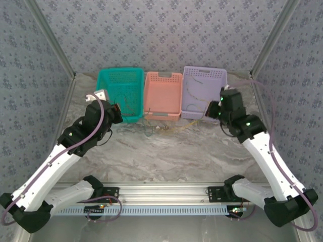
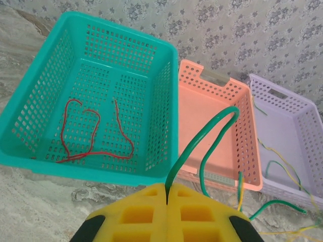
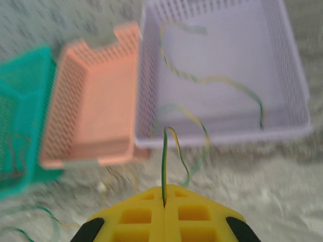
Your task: Untangle the cables
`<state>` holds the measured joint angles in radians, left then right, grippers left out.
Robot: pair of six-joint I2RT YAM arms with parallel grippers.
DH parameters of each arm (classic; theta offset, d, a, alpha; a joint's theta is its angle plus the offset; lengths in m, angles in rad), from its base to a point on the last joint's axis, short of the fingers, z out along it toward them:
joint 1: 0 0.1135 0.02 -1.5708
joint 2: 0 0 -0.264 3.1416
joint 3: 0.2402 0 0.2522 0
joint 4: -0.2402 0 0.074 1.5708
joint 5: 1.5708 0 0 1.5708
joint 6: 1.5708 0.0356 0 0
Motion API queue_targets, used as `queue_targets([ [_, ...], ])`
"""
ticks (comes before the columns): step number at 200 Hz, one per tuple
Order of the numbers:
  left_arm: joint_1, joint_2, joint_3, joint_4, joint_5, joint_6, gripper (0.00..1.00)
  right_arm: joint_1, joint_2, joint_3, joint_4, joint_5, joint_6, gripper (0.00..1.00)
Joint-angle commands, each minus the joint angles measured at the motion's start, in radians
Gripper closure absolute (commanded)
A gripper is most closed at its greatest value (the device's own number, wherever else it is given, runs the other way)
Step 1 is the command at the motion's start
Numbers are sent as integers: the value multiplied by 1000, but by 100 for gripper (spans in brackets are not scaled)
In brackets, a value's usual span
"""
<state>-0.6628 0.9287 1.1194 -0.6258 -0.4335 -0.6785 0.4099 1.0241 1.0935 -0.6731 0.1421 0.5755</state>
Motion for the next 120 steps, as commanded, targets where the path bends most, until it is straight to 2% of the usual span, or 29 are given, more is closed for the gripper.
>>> queue_targets([
  [1,5,-19,-7,20,4,-7,100,47,-84,-142,47,30,100,100],
  [16,5,-14,-13,21,3,-9,100,97,-115,-221,63,59,151,100],
  [37,5,-8,-24,31,0,-11,100,226,-125,-296,58,163,223,100],
  [76,7,-4,-40,39,-5,-13,100,425,-32,-366,-1,321,405,100],
  [101,7,1,-46,38,-9,-6,100,720,-36,-320,-155,590,595,100],
  [120,11,6,-60,46,-14,-3,100,877,-34,-204,-238,736,611,100],
])
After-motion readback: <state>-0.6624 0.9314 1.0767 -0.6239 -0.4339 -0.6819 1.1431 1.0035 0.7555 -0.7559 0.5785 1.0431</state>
